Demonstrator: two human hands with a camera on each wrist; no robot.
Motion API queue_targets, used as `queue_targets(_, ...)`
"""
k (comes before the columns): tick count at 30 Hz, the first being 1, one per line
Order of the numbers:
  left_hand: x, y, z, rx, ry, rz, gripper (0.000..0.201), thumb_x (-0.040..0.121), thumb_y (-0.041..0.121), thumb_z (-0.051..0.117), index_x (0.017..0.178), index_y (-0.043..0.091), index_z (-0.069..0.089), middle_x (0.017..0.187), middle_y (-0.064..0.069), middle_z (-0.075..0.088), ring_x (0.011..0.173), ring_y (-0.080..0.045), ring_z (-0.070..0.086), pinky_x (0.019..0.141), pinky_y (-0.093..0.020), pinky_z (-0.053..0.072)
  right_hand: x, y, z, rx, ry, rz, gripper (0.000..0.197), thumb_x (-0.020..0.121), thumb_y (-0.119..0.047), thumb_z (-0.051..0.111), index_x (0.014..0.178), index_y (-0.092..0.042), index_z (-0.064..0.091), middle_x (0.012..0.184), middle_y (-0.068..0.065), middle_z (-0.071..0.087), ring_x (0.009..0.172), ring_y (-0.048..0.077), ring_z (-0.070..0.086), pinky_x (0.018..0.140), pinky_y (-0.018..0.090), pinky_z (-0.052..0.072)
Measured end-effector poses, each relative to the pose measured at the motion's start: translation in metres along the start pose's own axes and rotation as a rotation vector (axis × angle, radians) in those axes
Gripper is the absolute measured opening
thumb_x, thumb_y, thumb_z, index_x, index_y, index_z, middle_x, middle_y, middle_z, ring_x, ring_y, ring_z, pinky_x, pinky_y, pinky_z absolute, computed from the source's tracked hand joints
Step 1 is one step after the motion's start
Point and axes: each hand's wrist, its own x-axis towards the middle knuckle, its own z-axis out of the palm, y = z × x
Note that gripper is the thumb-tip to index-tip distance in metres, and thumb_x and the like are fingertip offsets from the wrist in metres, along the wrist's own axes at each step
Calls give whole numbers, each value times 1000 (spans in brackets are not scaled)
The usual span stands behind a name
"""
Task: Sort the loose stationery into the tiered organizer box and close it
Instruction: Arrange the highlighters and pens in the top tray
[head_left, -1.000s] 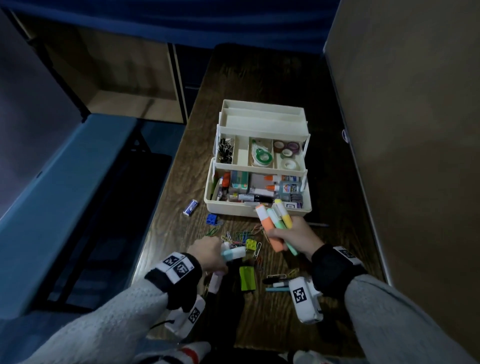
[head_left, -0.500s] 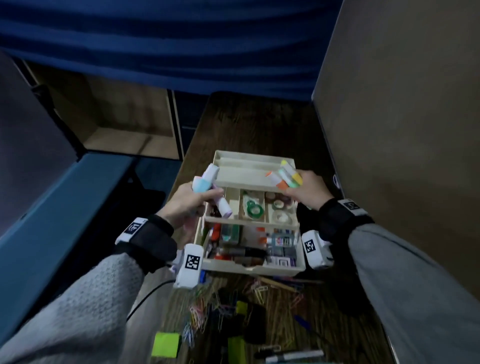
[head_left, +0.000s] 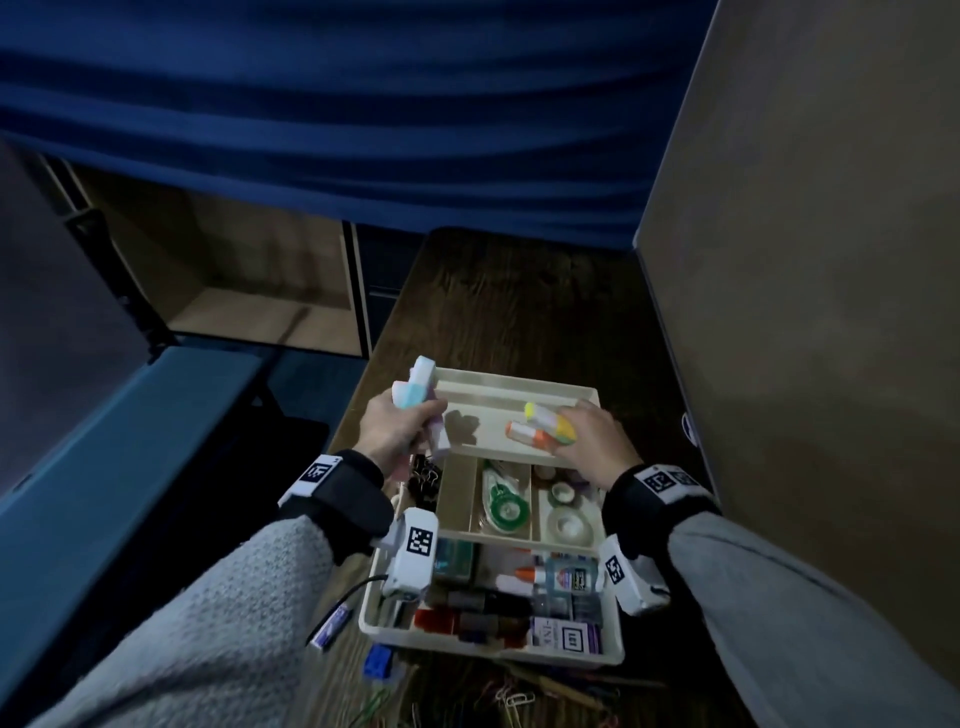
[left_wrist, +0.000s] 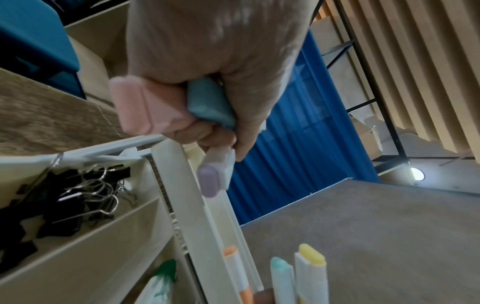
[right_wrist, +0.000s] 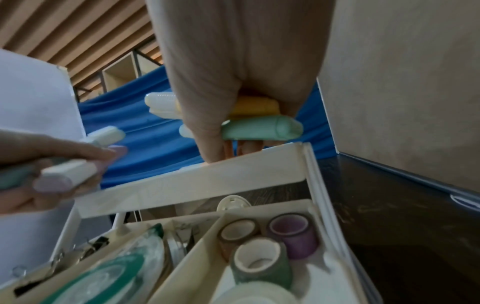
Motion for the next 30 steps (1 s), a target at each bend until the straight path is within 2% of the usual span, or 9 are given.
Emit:
queue_targets(3, 8, 0, 1, -15, 18, -2, 38, 72, 21, 81, 102, 7, 64, 82, -8, 71, 61, -16, 67, 52, -26, 54, -1, 1, 0, 101, -4, 36, 28, 81, -24, 70, 107, -16, 66, 103, 3, 56, 96, 23, 58, 83, 34, 48)
queue_targets(6, 11, 1, 3, -74, 33, 21, 41, 69, 16, 81, 103, 11, 60, 90, -14, 72, 77, -26, 71, 73, -44, 60, 0, -2, -3, 112, -33, 40, 28, 81, -25, 71, 104, -13, 64, 98, 5, 57, 91, 22, 57, 76, 30, 44)
queue_targets(12, 11, 5, 6, -67, 11, 66, 27, 69, 9, 68, 94, 13, 56, 87, -23, 70, 78, -39, 69, 73, -56, 57, 0, -1, -9, 206, -106, 127, 8, 77, -19, 73, 79, -19, 65, 84, 2, 66, 86, 21, 64, 68, 26, 42)
queue_targets(15, 12, 6, 6, 72, 50, 108, 29, 73, 16, 69, 100, 16, 56, 93, -13, 70, 84, -30, 69, 72, -42, 58, 4, 2, -13, 236, -105, 163, 12, 77, -22, 73, 88, -20, 68, 92, 2, 68, 92, 21, 64, 77, 29, 49)
queue_targets(19, 13, 7, 5, 199, 70, 179, 33, 79, 20, 69, 108, 17, 54, 99, -4, 64, 87, -19, 63, 69, -30, 53, 11, 0, -19, 233, -130, 129, 48, 83, -39, 69, 124, -20, 53, 108, 3, 62, 100, 22, 58, 88, 36, 48)
queue_targets(23, 13, 8, 4, 222, 46, 173, 26, 80, 16, 69, 103, 14, 57, 96, -7, 67, 74, -14, 65, 53, -22, 51, 17, -3, -22, 250, -236, 92, 35, 90, -40, 60, 117, -17, 55, 98, 2, 62, 90, 19, 59, 74, 30, 44)
queue_targets(26, 16, 7, 5, 365, 48, 204, 22, 81, 23, 68, 99, 15, 57, 94, -5, 66, 78, -16, 64, 62, -30, 55, 22, -5, -24, 271, -275, 72, 26, 92, -33, 59, 109, -14, 60, 91, 2, 62, 85, 17, 58, 66, 24, 40)
queue_targets(28, 18, 7, 6, 400, 40, 205, 23, 79, 24, 70, 97, 15, 57, 94, -5, 66, 84, -21, 65, 74, -39, 58, 24, -6, -25, 289, -294, 57, 25, 92, -31, 60, 108, -12, 61, 94, 7, 64, 89, 21, 60, 73, 29, 42)
queue_targets(30, 19, 7, 7, 438, 45, 213, 24, 78, 26, 70, 94, 16, 57, 92, -5, 66, 86, -23, 65, 76, -42, 58, 26, -7, -24, 274, -267, 35, 22, 89, -29, 63, 102, -11, 62, 98, 12, 64, 91, 25, 60, 79, 34, 45)
